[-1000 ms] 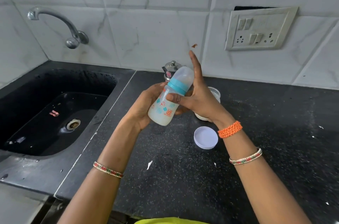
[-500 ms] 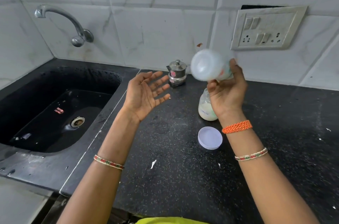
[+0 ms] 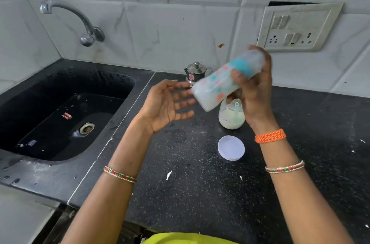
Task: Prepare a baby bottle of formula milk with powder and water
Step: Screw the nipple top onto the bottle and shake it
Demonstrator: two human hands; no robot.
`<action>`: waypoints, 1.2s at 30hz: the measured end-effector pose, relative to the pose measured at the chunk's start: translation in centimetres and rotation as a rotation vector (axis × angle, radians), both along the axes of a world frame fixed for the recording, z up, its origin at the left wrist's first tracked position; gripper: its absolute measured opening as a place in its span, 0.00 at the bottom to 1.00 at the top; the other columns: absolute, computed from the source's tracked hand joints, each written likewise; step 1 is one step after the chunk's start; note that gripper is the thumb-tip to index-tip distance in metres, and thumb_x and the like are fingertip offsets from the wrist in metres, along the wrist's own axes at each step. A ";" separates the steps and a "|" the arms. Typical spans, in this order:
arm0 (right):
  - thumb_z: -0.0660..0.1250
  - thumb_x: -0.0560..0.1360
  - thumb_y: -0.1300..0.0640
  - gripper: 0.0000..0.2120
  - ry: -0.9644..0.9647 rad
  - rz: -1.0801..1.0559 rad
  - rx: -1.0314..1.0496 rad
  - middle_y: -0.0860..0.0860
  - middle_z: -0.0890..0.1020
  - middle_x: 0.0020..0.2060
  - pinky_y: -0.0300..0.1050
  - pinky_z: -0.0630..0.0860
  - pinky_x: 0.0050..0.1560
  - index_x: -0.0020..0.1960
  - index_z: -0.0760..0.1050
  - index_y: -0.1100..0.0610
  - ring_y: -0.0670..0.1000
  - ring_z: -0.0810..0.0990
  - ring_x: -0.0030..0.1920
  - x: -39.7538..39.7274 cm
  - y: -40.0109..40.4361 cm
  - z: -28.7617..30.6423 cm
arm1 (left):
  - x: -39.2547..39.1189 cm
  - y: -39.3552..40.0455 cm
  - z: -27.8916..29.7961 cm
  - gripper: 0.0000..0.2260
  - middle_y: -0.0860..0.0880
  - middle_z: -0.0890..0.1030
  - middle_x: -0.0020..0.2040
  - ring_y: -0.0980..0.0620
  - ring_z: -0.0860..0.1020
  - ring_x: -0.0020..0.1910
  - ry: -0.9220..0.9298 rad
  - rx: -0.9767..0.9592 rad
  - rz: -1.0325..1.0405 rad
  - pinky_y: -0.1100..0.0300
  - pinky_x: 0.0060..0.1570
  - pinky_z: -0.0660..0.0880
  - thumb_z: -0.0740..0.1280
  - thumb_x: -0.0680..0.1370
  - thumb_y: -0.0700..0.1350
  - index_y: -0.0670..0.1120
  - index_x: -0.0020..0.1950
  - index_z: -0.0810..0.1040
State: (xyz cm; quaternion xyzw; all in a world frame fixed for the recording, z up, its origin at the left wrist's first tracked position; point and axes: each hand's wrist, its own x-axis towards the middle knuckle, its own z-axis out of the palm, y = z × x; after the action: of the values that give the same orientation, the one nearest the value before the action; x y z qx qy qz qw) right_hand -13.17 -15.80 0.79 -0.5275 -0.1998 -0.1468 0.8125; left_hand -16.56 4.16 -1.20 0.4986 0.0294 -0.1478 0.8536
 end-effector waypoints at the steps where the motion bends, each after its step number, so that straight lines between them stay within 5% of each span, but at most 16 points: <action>1: 0.72 0.66 0.56 0.31 -0.054 0.009 -0.118 0.52 0.73 0.52 0.43 0.78 0.26 0.64 0.62 0.56 0.46 0.82 0.41 -0.5 0.5 -0.2 | -0.2 -0.4 0.3 0.19 0.42 0.76 0.56 0.45 0.79 0.47 0.030 0.044 -0.120 0.50 0.43 0.79 0.57 0.77 0.53 0.43 0.62 0.73; 3: 0.71 0.67 0.57 0.32 -0.050 0.032 -0.143 0.56 0.70 0.58 0.42 0.80 0.35 0.66 0.61 0.58 0.44 0.81 0.46 -0.8 1.2 -0.9 | -0.8 -1.3 0.8 0.25 0.40 0.77 0.55 0.44 0.81 0.43 0.067 0.054 -0.313 0.53 0.36 0.81 0.57 0.76 0.56 0.43 0.66 0.70; 6: 0.69 0.69 0.54 0.32 -0.026 0.068 -0.189 0.56 0.69 0.57 0.39 0.78 0.42 0.67 0.57 0.56 0.44 0.79 0.50 -0.6 1.7 -1.4 | -1.0 -2.0 1.2 0.24 0.39 0.78 0.52 0.49 0.81 0.32 0.082 -0.086 -0.316 0.60 0.26 0.79 0.57 0.75 0.56 0.43 0.65 0.71; 13: 0.61 0.77 0.49 0.13 -0.096 -0.078 -0.482 0.42 0.75 0.46 0.37 0.77 0.42 0.59 0.68 0.53 0.37 0.76 0.44 0.5 1.1 -0.5 | -2.0 -2.8 0.1 0.20 0.41 0.77 0.47 0.53 0.80 0.32 0.014 -0.146 -0.049 0.64 0.24 0.77 0.63 0.74 0.56 0.44 0.60 0.73; 17: 0.60 0.71 0.42 0.19 -0.220 -0.106 -0.765 0.45 0.74 0.38 0.32 0.71 0.35 0.47 0.71 0.58 0.39 0.73 0.37 1.6 0.1 1.4 | -2.4 -2.9 0.2 0.18 0.40 0.79 0.42 0.51 0.76 0.23 0.035 -0.121 -0.029 0.66 0.18 0.73 0.64 0.72 0.54 0.44 0.56 0.74; 21: 0.57 0.71 0.42 0.20 -0.311 -0.133 -0.813 0.47 0.71 0.32 0.45 0.70 0.37 0.39 0.70 0.61 0.48 0.72 0.36 2.1 0.8 2.5 | -2.8 -3.3 0.8 0.18 0.40 0.79 0.39 0.51 0.74 0.21 0.022 -0.096 0.026 0.68 0.15 0.69 0.66 0.70 0.55 0.44 0.52 0.75; 24: 0.57 0.71 0.45 0.17 -0.277 -0.132 -0.852 0.46 0.70 0.31 0.47 0.72 0.39 0.37 0.69 0.59 0.53 0.76 0.41 2.3 1.0 3.0 | -3.0 -3.7 1.5 0.14 0.42 0.78 0.39 0.51 0.72 0.27 -0.065 0.030 0.179 0.68 0.16 0.68 0.67 0.74 0.53 0.43 0.50 0.75; 28: 0.56 0.73 0.48 0.14 -0.067 -0.087 -0.804 0.47 0.68 0.29 0.39 0.66 0.34 0.33 0.65 0.56 0.41 0.69 0.32 2.5 1.4 2.4 | -3.1 -4.4 1.6 0.11 0.40 0.79 0.39 0.52 0.71 0.23 -0.366 0.403 0.508 0.66 0.18 0.64 0.70 0.73 0.48 0.44 0.43 0.69; 31: 0.56 0.77 0.44 0.15 0.079 -0.097 -0.825 0.52 0.71 0.38 0.42 0.67 0.38 0.43 0.66 0.57 0.47 0.71 0.38 2.2 1.8 2.4 | -2.7 -4.4 1.1 0.10 0.42 0.80 0.39 0.54 0.74 0.27 -0.568 0.583 0.649 0.65 0.21 0.68 0.71 0.71 0.47 0.48 0.40 0.69; 34: 0.54 0.76 0.35 0.27 0.203 -0.089 -0.904 0.49 0.74 0.46 0.42 0.70 0.38 0.60 0.64 0.57 0.47 0.74 0.40 2.4 2.7 3.4 | -2.0 -5.0 0.0 0.10 0.43 0.80 0.43 0.49 0.77 0.30 -0.526 0.459 0.712 0.60 0.21 0.72 0.70 0.73 0.47 0.48 0.45 0.70; 36: 0.58 0.74 0.32 0.30 0.270 0.008 -0.753 0.51 0.79 0.47 0.40 0.73 0.31 0.65 0.58 0.52 0.48 0.79 0.37 1.7 3.9 3.6 | -1.4 -5.7 -0.6 0.09 0.46 0.79 0.44 0.50 0.78 0.34 -0.496 0.387 0.785 0.59 0.25 0.75 0.68 0.76 0.47 0.48 0.48 0.69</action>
State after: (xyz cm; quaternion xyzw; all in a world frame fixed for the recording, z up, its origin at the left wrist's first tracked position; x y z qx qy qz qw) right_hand -11.43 -11.91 4.42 -0.8023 -0.1332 0.0105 0.5818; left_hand -17.91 -1.55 -1.82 0.6191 0.0380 0.3157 0.7180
